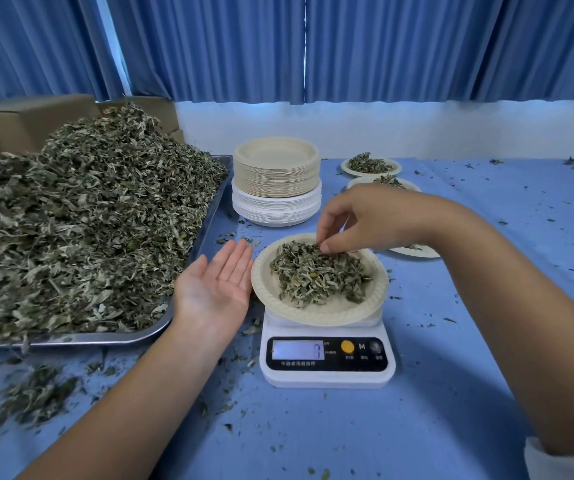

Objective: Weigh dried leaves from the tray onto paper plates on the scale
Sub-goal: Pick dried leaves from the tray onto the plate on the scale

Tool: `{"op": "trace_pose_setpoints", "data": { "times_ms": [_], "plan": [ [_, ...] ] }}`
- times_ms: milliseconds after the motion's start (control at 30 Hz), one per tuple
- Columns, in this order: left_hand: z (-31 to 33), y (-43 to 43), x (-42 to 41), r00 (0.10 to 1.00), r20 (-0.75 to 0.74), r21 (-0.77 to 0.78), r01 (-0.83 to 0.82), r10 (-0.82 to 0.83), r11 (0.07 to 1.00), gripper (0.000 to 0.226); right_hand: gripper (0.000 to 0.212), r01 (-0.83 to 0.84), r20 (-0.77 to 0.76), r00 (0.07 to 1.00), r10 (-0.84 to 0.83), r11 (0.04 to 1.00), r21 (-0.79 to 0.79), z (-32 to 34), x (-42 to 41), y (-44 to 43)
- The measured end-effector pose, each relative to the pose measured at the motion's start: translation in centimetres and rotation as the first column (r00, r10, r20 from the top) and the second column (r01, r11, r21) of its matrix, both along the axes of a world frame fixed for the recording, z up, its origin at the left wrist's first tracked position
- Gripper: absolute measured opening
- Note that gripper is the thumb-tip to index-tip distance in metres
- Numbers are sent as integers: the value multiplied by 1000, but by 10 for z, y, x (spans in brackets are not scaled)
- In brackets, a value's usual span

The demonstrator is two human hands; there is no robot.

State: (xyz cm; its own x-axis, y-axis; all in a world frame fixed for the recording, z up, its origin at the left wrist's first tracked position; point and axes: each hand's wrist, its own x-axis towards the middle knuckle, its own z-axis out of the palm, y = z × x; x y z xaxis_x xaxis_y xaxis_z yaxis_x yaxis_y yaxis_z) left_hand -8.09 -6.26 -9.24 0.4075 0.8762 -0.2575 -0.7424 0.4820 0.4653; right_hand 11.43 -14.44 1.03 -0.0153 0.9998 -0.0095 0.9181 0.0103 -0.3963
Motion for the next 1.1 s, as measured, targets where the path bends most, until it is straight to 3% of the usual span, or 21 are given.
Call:
{"op": "trace_pose_setpoints", "data": {
  "times_ms": [467,633,867,967,1100],
  "plan": [
    [0,0,1,1000,-7,6,21,-21,1000,41,4,20,-83,997,-10,992,125,0,-1,1],
    [-4,1,5,960,-279,111,65,-32,992,30,7,70,-90,994,-61,993,95,-5,8,4],
    [-9,0,8,742,-650,367,117,165,923,11,12,217,-82,973,-215,976,9,-10,26,6],
    [-10,0,5,661,-724,417,193,197,888,10,11,263,-31,964,-265,963,-59,-10,35,5],
    [-9,-1,5,646,-737,427,219,198,877,11,14,268,-26,959,-283,933,-239,-14,40,4]
  ]
}}
